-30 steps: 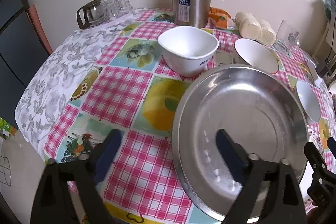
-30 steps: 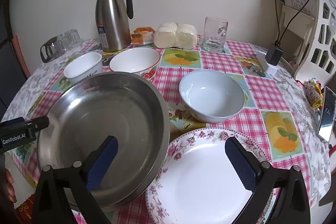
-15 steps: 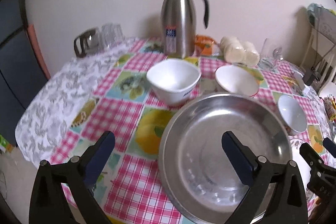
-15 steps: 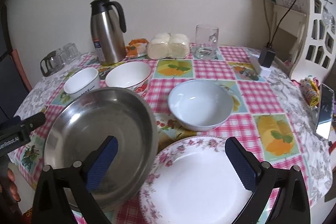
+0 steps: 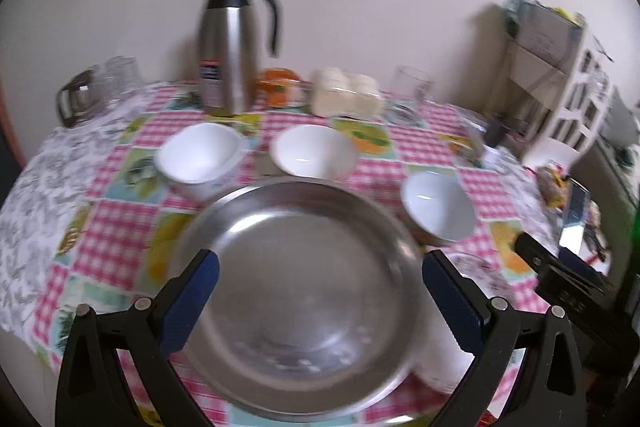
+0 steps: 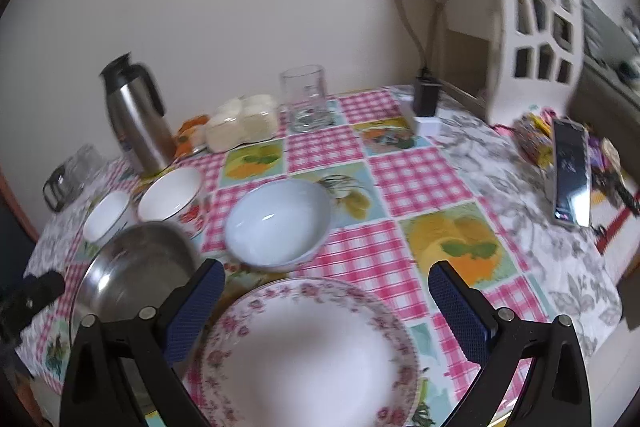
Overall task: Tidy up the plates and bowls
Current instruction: 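Move the right tool to the rim of the pink floral plate, then close the right tool on the pink floral plate rim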
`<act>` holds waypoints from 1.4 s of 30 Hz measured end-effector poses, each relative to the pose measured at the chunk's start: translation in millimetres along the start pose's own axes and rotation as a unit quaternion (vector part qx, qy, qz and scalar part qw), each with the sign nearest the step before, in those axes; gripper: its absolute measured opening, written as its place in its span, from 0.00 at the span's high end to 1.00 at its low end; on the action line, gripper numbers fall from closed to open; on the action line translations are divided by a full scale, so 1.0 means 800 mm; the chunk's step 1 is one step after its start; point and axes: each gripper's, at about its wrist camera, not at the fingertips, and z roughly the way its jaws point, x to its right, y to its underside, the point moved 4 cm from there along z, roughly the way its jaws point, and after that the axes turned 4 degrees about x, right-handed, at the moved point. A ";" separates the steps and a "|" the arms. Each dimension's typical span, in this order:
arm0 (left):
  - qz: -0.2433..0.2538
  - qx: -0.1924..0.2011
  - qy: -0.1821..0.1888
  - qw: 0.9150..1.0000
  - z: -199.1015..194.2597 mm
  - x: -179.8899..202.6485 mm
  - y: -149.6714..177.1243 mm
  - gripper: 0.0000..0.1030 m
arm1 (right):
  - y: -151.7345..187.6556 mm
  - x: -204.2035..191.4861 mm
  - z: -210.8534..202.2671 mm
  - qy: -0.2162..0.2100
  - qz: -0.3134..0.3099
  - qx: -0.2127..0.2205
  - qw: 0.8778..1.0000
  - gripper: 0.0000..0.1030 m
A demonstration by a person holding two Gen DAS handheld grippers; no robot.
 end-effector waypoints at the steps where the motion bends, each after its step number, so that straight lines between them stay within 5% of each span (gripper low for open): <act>1: 0.002 -0.002 0.010 1.000 0.002 0.009 0.000 0.02 | 0.000 0.008 0.001 0.006 0.007 -0.002 1.000 0.00; 9: 0.022 -0.043 0.085 0.995 0.030 0.094 0.013 0.01 | 0.015 0.070 0.024 0.048 0.061 -0.055 0.996 0.00; 21: 0.052 -0.086 0.073 0.992 0.074 0.134 0.044 0.01 | 0.065 0.123 0.055 0.047 0.106 -0.157 0.981 0.00; 27: 0.047 -0.100 0.035 0.993 0.079 0.122 0.048 0.01 | 0.080 0.114 0.061 0.028 0.094 -0.177 0.979 0.16; 35: 0.034 -0.109 0.037 0.993 0.082 0.115 0.049 0.01 | 0.082 0.093 0.065 0.013 0.073 -0.186 0.980 0.24; 42: 0.008 -0.125 0.051 0.991 0.084 0.107 0.050 0.01 | 0.079 0.088 0.061 -0.003 0.076 -0.183 0.980 0.43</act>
